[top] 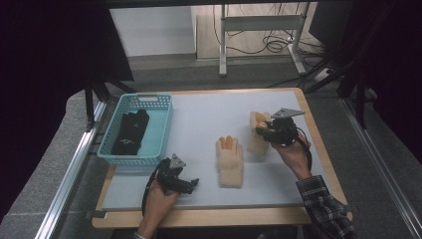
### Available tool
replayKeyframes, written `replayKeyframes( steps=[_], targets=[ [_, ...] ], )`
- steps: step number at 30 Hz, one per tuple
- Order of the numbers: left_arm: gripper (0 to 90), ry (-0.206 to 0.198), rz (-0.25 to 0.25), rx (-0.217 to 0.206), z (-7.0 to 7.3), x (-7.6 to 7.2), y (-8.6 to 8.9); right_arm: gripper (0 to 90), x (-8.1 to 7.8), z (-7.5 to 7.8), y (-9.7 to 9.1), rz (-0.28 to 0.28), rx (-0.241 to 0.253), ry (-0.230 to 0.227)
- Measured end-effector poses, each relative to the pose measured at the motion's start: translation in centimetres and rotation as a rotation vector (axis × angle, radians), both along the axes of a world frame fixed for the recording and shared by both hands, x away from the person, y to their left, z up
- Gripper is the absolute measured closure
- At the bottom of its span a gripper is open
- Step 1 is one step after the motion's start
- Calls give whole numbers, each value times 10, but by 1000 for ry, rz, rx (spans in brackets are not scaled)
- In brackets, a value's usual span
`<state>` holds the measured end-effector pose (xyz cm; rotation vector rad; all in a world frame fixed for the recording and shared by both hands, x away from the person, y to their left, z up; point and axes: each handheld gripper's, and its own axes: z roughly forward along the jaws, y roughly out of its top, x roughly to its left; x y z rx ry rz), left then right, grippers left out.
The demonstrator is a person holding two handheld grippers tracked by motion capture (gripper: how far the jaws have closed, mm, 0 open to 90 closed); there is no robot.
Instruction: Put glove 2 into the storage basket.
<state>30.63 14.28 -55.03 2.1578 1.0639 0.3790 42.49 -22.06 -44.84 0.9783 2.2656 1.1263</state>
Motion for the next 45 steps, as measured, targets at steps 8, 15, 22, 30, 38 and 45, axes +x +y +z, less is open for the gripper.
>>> replayKeyframes(
  steps=[8,15,22,30,38,45],
  targets=[
    [12,0,-1,1,0,0,0,559,-44,21,16,113,46,5],
    [12,-2,2,-2,0,0,0,557,-70,19,44,214,46,34],
    [12,-2,0,0,0,0,0,554,-67,-5,74,243,-1,71],
    [12,-2,0,0,0,0,0,533,-58,-34,84,224,-32,122],
    [12,-1,-2,3,0,0,0,423,-60,-56,94,229,-17,163],
    [12,-2,0,1,0,0,0,373,-57,-37,81,217,11,125]
  ],
)
